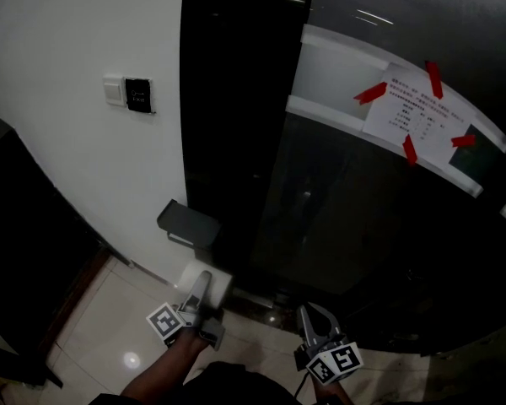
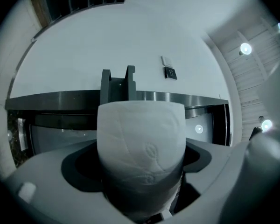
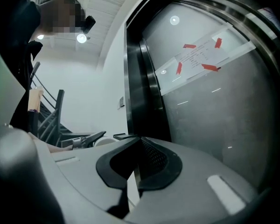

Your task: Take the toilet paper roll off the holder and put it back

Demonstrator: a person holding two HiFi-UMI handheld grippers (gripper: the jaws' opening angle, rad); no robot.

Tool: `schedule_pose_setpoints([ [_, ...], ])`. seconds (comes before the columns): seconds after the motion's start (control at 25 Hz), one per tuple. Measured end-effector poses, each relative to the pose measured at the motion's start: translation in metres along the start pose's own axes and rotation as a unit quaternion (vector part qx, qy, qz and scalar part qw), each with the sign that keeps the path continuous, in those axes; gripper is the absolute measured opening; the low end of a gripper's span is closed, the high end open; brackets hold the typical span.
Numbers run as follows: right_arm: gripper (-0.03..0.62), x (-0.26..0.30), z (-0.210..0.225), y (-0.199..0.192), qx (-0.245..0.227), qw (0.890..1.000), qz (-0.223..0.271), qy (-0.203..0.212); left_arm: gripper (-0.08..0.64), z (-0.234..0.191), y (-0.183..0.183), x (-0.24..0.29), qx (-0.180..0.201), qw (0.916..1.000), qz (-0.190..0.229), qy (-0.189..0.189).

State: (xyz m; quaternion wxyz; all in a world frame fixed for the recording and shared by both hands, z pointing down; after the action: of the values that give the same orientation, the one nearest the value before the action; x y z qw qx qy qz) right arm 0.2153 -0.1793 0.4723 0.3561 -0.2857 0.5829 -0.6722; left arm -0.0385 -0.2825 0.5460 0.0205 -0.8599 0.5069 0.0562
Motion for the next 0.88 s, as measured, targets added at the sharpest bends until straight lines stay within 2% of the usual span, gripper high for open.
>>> schedule_pose_setpoints([
  [0.12,0.014,0.000,0.007,0.002,-0.001,1.000,0.000,-0.008,0.474,-0.010,-0.006,0.011,-0.010,0.9999,-0.006,0.006],
  [0.32,0.014,-0.001,0.014,0.007,-0.007,1.000,0.008,-0.015,0.474,-0.026,-0.015,0.032,-0.004,0.9995,-0.029,0.014],
  [0.56,0.014,-0.016,0.019,0.005,-0.004,0.999,0.012,-0.035,0.474,-0.044,-0.018,0.054,-0.007,0.9994,-0.020,0.026],
  [0.88,0.014,-0.026,0.025,0.004,0.001,0.999,0.009,-0.049,0.474,-0.078,-0.013,0.082,0.052,0.9960,-0.008,0.073],
])
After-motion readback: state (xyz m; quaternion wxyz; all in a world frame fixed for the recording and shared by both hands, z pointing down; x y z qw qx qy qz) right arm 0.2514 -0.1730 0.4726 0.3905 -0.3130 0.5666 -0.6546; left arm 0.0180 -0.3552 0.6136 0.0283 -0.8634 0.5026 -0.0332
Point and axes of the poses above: the fingertips, and each gripper's own axes: x forward along the fingers, z to its right, y out of its top, the point moved 6 cm from there along -x, backward along the fingers, and after that the axes turned 9 degrees about y, right-handed, at the moved point
